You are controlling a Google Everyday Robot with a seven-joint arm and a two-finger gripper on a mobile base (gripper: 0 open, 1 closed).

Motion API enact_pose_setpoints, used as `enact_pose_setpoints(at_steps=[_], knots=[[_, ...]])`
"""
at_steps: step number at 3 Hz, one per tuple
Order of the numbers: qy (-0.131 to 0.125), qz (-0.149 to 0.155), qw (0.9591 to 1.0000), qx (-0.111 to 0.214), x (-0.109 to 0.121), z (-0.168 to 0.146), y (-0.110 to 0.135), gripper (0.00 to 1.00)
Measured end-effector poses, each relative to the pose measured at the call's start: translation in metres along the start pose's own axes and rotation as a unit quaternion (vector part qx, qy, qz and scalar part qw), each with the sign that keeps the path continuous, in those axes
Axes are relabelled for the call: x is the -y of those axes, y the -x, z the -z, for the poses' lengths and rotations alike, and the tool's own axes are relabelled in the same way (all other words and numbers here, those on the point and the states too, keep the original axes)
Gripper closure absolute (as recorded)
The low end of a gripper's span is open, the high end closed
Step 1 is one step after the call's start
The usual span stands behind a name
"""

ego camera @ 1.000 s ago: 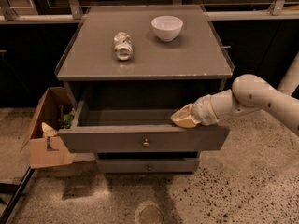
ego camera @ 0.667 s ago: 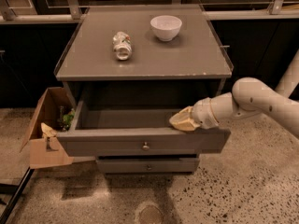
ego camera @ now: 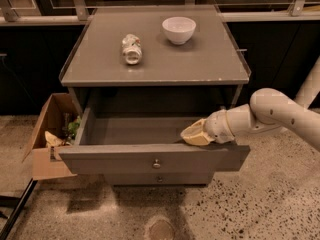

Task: Open top drawer

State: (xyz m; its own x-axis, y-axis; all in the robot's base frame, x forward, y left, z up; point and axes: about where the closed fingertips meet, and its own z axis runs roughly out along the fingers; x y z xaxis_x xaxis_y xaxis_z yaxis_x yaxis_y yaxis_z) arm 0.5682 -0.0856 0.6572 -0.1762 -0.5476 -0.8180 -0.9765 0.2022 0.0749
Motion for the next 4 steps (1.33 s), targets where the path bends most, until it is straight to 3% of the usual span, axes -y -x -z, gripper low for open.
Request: enact_pose_setpoints(at_steps=[3, 4], knots=[[0.0, 0.0, 1.0, 0.0, 0.0, -0.0001, 0.0, 0.01], [0.0, 0.0, 1.0, 0.0, 0.0, -0.0001, 0.0, 0.0]])
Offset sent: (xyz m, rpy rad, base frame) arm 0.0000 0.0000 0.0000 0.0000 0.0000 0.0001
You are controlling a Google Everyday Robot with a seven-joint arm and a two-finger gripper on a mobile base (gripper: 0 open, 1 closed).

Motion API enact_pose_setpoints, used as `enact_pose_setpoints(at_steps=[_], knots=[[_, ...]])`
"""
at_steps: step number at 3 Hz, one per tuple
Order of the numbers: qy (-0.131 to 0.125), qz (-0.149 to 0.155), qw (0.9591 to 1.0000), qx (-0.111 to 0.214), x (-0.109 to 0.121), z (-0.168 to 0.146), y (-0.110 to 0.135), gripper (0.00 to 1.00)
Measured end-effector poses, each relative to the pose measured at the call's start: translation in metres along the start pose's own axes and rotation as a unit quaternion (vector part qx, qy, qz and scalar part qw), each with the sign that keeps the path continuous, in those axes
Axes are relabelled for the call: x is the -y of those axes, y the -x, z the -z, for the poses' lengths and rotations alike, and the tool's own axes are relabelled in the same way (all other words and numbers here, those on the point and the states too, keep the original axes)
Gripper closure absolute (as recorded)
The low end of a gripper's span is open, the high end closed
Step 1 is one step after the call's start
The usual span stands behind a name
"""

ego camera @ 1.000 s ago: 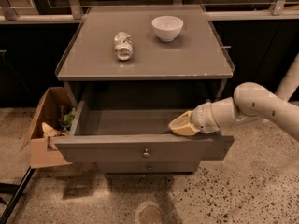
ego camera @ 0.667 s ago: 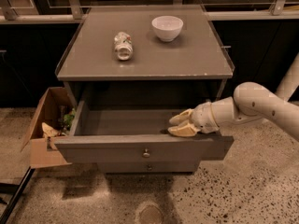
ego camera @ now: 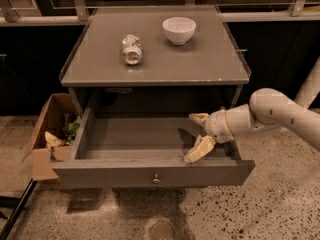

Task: Open top drawer

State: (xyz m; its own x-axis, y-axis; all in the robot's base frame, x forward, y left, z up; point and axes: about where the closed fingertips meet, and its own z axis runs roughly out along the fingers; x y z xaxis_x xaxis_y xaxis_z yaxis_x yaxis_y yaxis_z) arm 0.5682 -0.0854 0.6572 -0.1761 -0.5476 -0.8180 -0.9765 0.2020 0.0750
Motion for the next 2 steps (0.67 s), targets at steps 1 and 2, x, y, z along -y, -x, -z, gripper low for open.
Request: enact_pose_setpoints(at_steps=[1, 2], knots=[[-0.009, 0.01, 0.9994, 0.031, -0.004, 0.009, 0.011, 0.0], [-0.033, 0.025, 0.9978, 0.051, -0.007, 0.026, 0.029, 0.0]])
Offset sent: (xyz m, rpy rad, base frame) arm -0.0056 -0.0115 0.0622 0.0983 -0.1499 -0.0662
